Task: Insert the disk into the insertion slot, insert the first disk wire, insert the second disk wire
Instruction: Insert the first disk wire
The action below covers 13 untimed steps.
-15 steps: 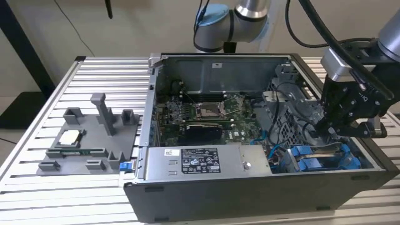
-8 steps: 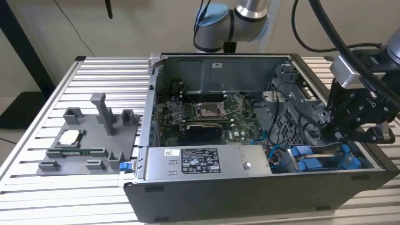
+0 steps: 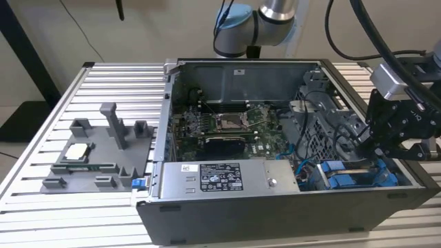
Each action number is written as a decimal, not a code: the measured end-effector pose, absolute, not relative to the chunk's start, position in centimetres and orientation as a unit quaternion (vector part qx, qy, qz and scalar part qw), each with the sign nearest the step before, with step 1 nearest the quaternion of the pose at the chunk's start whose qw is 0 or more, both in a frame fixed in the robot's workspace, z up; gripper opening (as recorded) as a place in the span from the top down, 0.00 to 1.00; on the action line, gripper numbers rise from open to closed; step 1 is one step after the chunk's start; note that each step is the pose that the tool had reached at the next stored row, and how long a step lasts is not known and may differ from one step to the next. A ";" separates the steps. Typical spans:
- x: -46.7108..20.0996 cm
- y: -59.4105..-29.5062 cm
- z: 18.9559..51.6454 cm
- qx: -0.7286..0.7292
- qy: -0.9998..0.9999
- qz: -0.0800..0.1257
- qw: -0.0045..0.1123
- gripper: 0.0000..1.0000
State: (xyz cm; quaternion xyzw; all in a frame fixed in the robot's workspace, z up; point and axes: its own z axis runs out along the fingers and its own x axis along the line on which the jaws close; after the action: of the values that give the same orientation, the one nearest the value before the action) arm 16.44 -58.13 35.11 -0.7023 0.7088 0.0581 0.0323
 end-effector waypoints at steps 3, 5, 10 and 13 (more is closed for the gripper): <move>16.4 -57.8 34.9 -0.703 0.709 0.048 0.034 0.81; 16.4 -57.6 34.8 -0.703 0.709 0.043 0.039 0.81; 16.4 -57.6 34.4 -0.699 0.714 0.034 0.034 0.81; 16.3 -57.6 34.2 -0.697 0.716 0.032 0.031 0.81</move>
State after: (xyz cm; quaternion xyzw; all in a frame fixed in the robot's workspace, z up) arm 16.29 -57.61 34.19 -0.6965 0.7161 0.0316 0.0314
